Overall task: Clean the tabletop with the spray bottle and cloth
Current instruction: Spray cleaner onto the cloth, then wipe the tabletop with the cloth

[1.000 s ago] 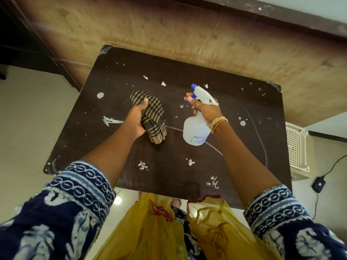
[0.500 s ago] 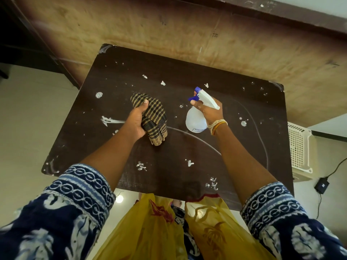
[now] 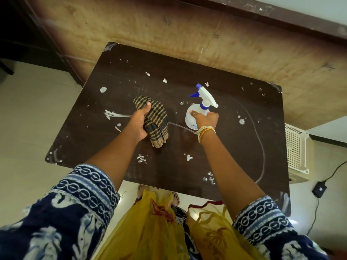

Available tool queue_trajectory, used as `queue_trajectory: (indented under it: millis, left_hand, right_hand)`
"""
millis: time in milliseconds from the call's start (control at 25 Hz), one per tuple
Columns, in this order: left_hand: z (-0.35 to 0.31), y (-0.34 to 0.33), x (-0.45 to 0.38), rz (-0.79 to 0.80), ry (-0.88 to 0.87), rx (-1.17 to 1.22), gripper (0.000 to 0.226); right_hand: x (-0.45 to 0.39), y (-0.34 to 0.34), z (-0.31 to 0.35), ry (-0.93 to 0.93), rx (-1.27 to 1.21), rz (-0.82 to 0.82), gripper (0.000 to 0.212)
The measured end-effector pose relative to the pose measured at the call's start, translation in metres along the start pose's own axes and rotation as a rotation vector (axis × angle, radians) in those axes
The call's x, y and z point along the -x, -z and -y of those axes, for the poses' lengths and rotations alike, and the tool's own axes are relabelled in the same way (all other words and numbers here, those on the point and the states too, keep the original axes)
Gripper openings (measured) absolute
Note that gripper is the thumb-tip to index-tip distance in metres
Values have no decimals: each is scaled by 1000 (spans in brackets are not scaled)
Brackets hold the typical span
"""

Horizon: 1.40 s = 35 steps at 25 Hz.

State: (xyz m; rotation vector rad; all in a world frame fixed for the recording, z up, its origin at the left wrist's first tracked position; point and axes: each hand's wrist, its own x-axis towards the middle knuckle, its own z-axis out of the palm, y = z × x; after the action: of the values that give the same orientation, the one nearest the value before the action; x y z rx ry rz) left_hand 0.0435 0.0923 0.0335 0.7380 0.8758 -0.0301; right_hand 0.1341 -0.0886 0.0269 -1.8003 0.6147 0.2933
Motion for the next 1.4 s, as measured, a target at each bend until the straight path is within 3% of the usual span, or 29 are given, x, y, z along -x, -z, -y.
queue_trajectory:
  millis: [160,320,440,560,720,840,960,1040,1200,1400]
  left_hand:
    - [-1,2,7,32,-9,1,25]
    - [-8,14,9,49,-28,-64,46]
    - [-18,27,6,27,-46,-109,52]
    - [-40,45,-1,-25,-42,-181,49]
    - [-73,67,-16,-111,-50,-330,34]
    - [-100,88,-33,-144,-76,-414,34]
    - [-124,108,-58,-236,-176,-561,25]
    - [-139,122,-78,-343,-336,-729,18]
    - [-164,137,-119,-357,-570,-1272,26]
    - [-186,143,-163,-345,-672,-1624,46]
  right_hand:
    - [27,-26,1,-39,-38,220,28]
    - [55,-63,6,-168,-50,704,43]
    - [65,-89,4,-159,-6,823,42]
    - [65,-112,7,-84,73,817,29]
    - [67,-145,18,-62,75,781,33]
    - [71,-172,34,-48,-2,666,11]
    - [64,-189,56,96,-47,483,8]
    - [59,-201,68,358,154,285,6]
    - [46,-241,59,701,878,84,51]
    - [12,-290,19,794,1108,255,55]
